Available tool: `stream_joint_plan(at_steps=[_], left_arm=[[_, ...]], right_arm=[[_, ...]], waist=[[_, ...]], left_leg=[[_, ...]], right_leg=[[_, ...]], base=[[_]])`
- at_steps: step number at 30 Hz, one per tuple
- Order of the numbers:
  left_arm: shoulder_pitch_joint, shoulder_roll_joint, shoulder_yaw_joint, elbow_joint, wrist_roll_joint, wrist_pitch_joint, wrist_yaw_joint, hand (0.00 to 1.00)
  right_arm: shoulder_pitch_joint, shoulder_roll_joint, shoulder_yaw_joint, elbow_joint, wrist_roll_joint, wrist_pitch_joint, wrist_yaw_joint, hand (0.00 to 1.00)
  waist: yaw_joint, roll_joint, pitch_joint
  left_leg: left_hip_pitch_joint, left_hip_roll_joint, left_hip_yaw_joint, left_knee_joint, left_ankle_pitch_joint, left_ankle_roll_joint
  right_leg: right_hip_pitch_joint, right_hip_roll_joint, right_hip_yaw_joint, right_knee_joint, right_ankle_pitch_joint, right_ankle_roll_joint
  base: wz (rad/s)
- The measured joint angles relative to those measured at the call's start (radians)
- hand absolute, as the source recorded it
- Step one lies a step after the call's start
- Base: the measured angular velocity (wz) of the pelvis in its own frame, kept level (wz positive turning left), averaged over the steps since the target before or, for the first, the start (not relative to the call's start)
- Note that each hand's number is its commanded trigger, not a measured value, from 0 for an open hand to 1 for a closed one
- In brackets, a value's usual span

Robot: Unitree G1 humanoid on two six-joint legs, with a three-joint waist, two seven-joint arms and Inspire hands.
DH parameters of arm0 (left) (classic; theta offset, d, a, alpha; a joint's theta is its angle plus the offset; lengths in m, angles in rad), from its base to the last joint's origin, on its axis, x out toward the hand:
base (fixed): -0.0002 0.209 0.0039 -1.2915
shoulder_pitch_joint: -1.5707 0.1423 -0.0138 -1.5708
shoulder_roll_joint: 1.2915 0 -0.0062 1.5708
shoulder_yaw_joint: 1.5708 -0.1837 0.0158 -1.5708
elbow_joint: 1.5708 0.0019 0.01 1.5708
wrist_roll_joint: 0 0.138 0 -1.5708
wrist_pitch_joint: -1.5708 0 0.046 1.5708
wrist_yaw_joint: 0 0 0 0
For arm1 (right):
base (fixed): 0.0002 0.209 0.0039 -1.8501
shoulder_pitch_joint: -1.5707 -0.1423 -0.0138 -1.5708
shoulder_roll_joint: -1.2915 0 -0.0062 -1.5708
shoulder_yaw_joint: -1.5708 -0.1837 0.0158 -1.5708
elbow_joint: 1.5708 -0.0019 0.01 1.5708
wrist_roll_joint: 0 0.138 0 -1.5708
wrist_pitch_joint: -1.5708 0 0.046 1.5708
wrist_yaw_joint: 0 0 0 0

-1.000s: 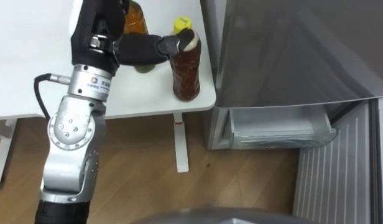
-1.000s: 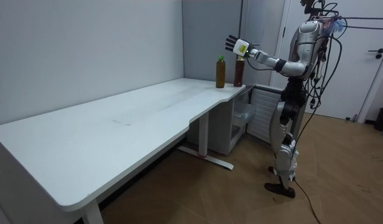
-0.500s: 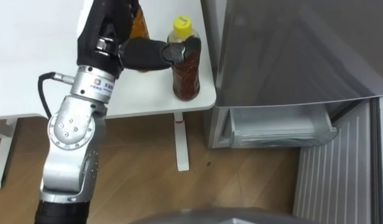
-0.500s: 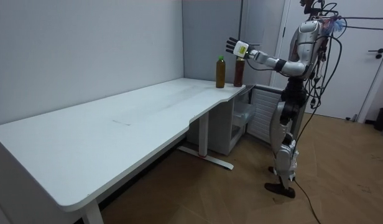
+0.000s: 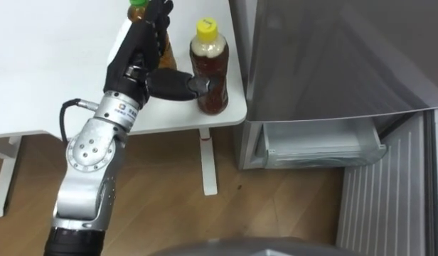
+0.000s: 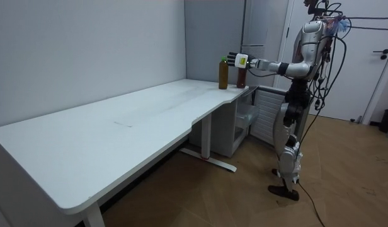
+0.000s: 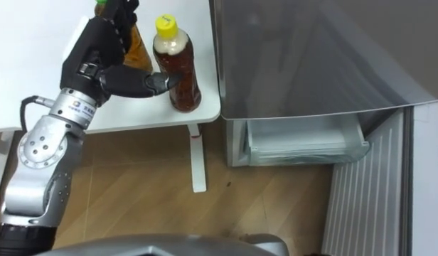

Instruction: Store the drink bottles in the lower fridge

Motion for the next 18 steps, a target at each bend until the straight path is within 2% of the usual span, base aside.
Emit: stream_joint_plan(at_steps=[18], left_arm=[[0.015,-0.001,0.0,0.102,-0.054,0.019,-0.06,0.0]], right_arm=[[0.001,-0.007,-0.002,-0.027,0.008,0.001,-0.027,0.0]], waist=[[-0.001,0.003,-0.0018]], left_leg=[[0.014,0.007,0.007,-0.012,0.0,-0.001]], right_leg=[[0.0,0.004,0.002,0.016,0.001,-0.002]], base=[[-0.01]])
